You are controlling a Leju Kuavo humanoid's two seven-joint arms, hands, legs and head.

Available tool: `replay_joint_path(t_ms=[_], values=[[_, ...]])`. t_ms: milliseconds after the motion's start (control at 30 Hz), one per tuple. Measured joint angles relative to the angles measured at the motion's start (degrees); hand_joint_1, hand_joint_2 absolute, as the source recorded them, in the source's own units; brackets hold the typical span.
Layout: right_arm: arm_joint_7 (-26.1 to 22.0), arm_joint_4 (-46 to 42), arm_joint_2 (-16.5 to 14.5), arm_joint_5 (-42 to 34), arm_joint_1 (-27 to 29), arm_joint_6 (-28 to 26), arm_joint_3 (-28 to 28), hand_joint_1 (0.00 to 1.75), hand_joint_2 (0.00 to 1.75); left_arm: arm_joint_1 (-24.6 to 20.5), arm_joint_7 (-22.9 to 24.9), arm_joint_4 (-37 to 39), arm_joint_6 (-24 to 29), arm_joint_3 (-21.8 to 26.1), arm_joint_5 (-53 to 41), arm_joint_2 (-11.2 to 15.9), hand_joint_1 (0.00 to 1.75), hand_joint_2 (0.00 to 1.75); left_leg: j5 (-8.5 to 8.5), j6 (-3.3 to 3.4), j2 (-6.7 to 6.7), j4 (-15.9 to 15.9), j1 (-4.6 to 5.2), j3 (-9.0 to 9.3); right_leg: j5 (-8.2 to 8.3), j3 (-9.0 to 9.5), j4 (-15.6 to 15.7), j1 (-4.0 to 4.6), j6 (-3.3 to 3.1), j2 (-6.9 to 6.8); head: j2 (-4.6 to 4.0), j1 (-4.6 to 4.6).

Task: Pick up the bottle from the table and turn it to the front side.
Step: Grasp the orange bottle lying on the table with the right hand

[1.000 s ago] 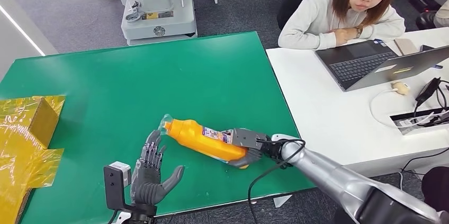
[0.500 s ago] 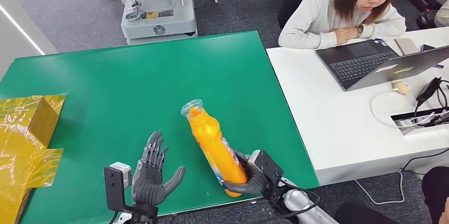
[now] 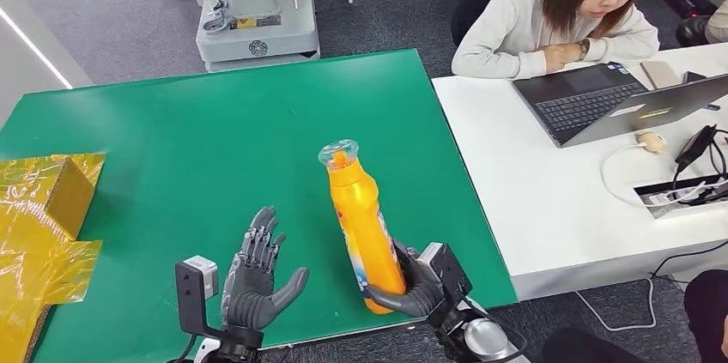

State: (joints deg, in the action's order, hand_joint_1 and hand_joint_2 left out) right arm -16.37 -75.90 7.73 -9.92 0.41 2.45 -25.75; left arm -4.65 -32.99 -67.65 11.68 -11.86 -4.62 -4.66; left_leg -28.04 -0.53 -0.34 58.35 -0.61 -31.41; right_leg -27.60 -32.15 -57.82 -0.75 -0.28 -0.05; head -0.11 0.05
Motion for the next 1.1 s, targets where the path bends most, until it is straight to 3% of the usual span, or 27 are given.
replay_joint_path(t_ms=[167, 333, 433, 633, 1100], values=[[-1.6, -2.5, -1.4, 5.2, 0.0, -1.0, 1.2, 1.75, 1.75, -3.8, 3.9, 0.2, -10.3, -2.1, 4.2, 0.1, 0.00, 1.75, 0.03, -0.01, -0.01, 0.0, 0.00, -0.08, 0.06, -0.06, 0.0, 0.00, -0.05, -0.01, 0.00, -0.01], [-4.2, -2.4, -3.7, 9.0, -5.8, -0.2, 1.3, 1.75, 1.75, -14.2, 6.3, 5.0, -17.1, -4.7, 7.5, -0.1, 0.00, 1.75, 0.27, -0.04, -0.01, 0.0, 0.00, -0.13, 0.26, -0.12, -0.1, 0.00, -0.09, -0.01, 0.00, 0.00], [-4.4, -1.6, -4.9, 9.6, -9.7, 0.6, 0.8, 1.75, 1.75, -20.4, 6.6, 9.5, -18.3, -5.6, 8.6, -0.5, 0.00, 1.75, 0.38, -0.05, 0.00, 0.0, -0.01, -0.15, 0.37, -0.14, -0.1, 0.00, -0.14, -0.01, 0.00, 0.01], [-3.6, 1.5, -6.2, 12.9, -16.0, 2.2, -3.5, 1.75, 1.75, -28.1, 8.2, 17.0, -19.9, -7.0, 9.9, -0.8, 0.00, 1.75, 0.46, -0.10, 0.01, 0.0, -0.01, -0.19, 0.45, -0.26, -0.1, 0.00, -0.19, 0.02, 0.00, -0.01], [-2.1, 11.5, -6.7, 13.0, -24.1, 2.9, -8.7, 1.75, 1.75, -37.9, 10.6, 29.0, -17.2, -11.6, 6.8, -0.4, 0.05, 1.75, 0.48, -0.11, 0.00, 0.0, 0.00, -0.35, 0.46, -0.38, -0.2, 0.00, -0.18, 0.01, 0.00, 0.00]])
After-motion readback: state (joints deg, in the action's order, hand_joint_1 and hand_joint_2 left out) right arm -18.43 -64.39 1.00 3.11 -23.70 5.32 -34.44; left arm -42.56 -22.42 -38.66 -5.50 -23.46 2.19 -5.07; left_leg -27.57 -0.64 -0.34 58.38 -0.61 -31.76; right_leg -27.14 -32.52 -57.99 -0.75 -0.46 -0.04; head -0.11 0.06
